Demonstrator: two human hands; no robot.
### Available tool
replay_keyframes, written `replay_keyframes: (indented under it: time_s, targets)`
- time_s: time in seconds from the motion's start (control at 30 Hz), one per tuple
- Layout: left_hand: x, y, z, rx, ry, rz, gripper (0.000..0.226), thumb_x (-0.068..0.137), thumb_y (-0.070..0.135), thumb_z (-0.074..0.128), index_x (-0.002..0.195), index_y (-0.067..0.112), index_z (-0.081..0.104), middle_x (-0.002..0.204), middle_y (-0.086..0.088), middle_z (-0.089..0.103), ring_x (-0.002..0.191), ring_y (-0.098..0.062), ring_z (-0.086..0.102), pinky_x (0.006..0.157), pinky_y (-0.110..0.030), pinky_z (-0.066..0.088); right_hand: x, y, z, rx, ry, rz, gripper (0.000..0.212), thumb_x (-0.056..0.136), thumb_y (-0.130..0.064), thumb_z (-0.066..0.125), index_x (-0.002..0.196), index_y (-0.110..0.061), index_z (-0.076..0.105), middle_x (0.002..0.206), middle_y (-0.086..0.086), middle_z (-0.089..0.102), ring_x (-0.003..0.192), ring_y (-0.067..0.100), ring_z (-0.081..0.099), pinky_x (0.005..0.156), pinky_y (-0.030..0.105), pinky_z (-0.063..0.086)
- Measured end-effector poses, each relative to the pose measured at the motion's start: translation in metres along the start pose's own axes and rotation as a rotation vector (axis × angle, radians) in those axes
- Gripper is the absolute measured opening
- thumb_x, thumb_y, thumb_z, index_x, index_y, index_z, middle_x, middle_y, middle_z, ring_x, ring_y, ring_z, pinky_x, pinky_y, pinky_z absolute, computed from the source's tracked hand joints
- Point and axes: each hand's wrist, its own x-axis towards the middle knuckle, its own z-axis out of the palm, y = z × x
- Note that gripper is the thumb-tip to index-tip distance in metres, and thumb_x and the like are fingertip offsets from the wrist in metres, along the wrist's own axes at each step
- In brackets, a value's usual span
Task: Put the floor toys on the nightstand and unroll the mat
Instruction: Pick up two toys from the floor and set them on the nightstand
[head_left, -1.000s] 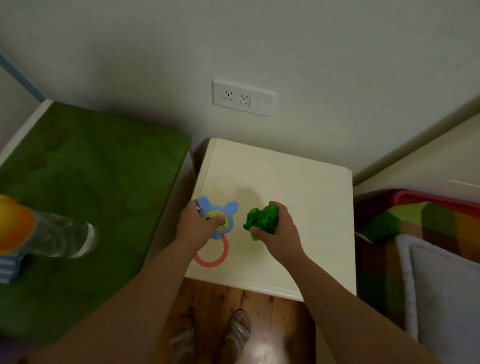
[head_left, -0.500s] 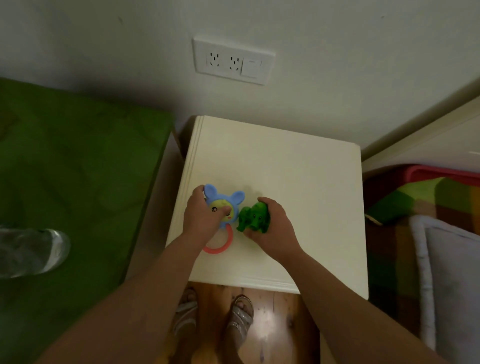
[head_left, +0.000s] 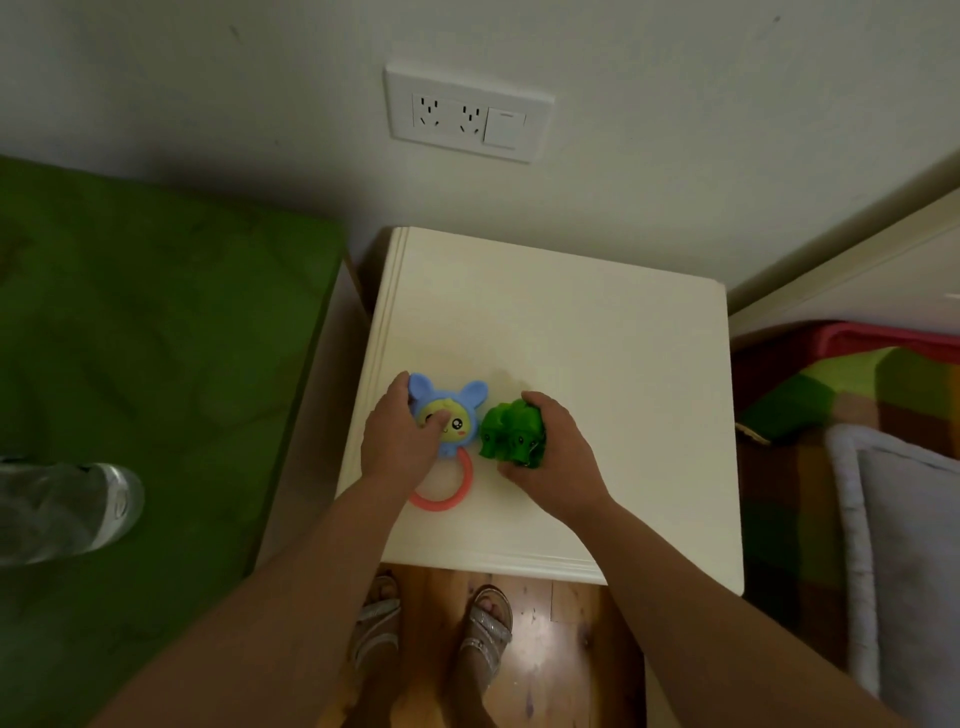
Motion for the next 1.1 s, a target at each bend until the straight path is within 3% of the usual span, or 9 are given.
replay_keyframes:
  time_s: [0.2, 0.47, 0.73, 0.87, 1.0, 1.1]
  targets:
    - [-0.008, 0.008, -0.005, 0.080, -0.003, -0.049, 0.076, 0.084, 0.030, 0.063, 0.146, 0.013, 0.022, 0.148, -0.013, 0.032, 0.136, -0.030, 0.032, 0.105, -0.040, 0.034, -0.010, -0.003, -0.008, 0.001, -0.020, 0.032, 0.093, 0.066, -0.012, 0.076, 0.144, -0.018, 0.025, 0.146, 0.005, 0.034, 0.134, 0.021, 0.032, 0.105, 0.032, 0.033]
    - [-0.029, 0.073, -0.040, -0.017, 0.055, -0.009, 0.066, 0.084, 0.034, 0.063, 0.140, 0.012, 0.037, 0.141, -0.014, 0.042, 0.130, -0.027, 0.041, 0.101, -0.035, 0.037, -0.039, -0.038, -0.053, 0.016, 0.075, 0.078, 0.071, 0.078, 0.002, 0.053, 0.142, -0.018, 0.030, 0.149, 0.004, 0.030, 0.138, 0.019, 0.028, 0.106, 0.026, 0.026]
    - [-0.089, 0.153, -0.074, -0.137, 0.016, 0.127, 0.057, 0.083, 0.034, 0.064, 0.135, 0.019, 0.044, 0.138, -0.007, 0.047, 0.125, -0.022, 0.046, 0.103, -0.036, 0.040, -0.074, -0.096, -0.123, 0.184, 0.222, 0.136, 0.058, 0.085, -0.006, 0.053, 0.139, -0.020, 0.038, 0.145, 0.002, 0.037, 0.132, 0.017, 0.036, 0.101, 0.021, 0.026]
    - [-0.105, 0.187, -0.089, -0.142, -0.042, 0.189, 0.052, 0.084, 0.033, 0.062, 0.132, 0.018, 0.049, 0.135, -0.007, 0.051, 0.122, -0.021, 0.048, 0.104, -0.041, 0.041, -0.105, -0.108, -0.145, 0.240, 0.319, 0.207, 0.055, 0.086, -0.009, 0.054, 0.138, -0.022, 0.040, 0.144, 0.001, 0.038, 0.131, 0.016, 0.038, 0.103, 0.025, 0.030]
    - [-0.123, 0.217, -0.098, -0.073, -0.171, 0.331, 0.044, 0.085, 0.032, 0.061, 0.125, 0.014, 0.055, 0.131, -0.004, 0.056, 0.119, -0.019, 0.052, 0.101, -0.034, 0.041, -0.149, -0.120, -0.156, 0.310, 0.457, 0.302, 0.052, 0.087, -0.010, 0.054, 0.136, -0.025, 0.042, 0.144, 0.000, 0.039, 0.131, 0.016, 0.038, 0.107, 0.035, 0.038]
    - [-0.145, 0.241, -0.099, -0.034, -0.302, 0.464, 0.040, 0.084, 0.031, 0.062, 0.120, 0.014, 0.059, 0.126, -0.005, 0.060, 0.116, -0.019, 0.054, 0.100, -0.034, 0.043, -0.188, -0.127, -0.160, 0.375, 0.612, 0.385, 0.052, 0.087, -0.011, 0.054, 0.136, -0.025, 0.041, 0.144, 0.000, 0.041, 0.129, 0.018, 0.042, 0.096, 0.027, 0.040]
